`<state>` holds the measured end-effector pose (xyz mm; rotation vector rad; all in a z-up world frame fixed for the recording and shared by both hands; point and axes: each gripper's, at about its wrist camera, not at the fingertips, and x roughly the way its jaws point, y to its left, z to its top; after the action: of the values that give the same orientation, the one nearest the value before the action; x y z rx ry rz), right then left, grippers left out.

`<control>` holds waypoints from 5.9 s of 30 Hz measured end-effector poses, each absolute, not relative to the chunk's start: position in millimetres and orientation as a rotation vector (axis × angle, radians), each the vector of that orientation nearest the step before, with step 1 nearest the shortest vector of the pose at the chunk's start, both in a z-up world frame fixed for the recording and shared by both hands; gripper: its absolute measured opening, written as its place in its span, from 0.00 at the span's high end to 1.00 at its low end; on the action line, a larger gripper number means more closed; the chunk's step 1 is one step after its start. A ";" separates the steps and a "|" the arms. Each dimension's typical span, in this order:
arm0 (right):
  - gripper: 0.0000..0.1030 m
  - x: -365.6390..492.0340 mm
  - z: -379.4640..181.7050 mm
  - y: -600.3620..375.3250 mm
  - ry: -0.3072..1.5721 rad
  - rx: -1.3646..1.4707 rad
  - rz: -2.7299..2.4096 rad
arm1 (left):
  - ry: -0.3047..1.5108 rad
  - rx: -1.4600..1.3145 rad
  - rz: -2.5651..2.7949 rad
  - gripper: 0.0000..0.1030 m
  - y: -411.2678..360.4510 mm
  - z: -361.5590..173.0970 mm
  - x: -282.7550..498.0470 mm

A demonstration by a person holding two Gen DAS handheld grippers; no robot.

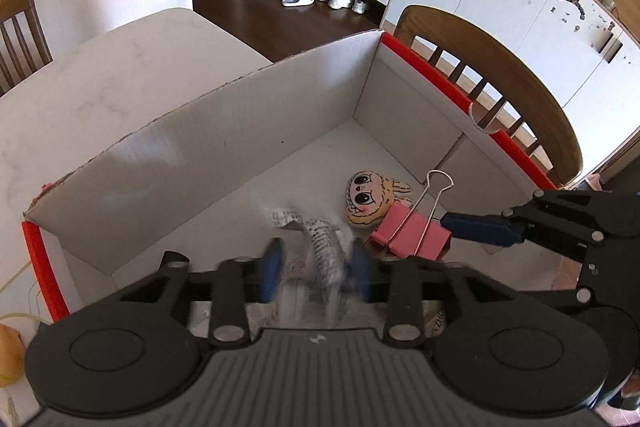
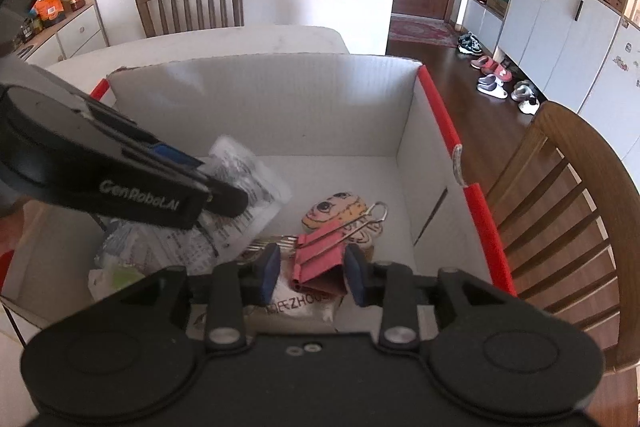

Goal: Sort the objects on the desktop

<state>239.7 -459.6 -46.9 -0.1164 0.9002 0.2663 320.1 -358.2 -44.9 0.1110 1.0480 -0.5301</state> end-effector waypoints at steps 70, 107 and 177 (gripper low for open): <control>0.13 155.3 22.6 -331.6 0.781 0.005 0.432 | 0.758 -0.046 -0.322 0.27 -118.5 13.5 132.7; 0.11 224.8 -24.6 -171.9 0.841 -0.138 0.516 | 0.872 0.015 -0.188 0.02 -50.4 -74.9 162.2; 0.30 221.5 -7.3 -174.9 0.838 -0.109 0.498 | 0.759 -0.002 -0.148 0.64 -55.7 -39.1 154.2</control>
<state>221.5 -174.9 -7.3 -0.1086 0.8375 0.4978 154.2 -55.7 -39.1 -0.0023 0.7588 -0.1481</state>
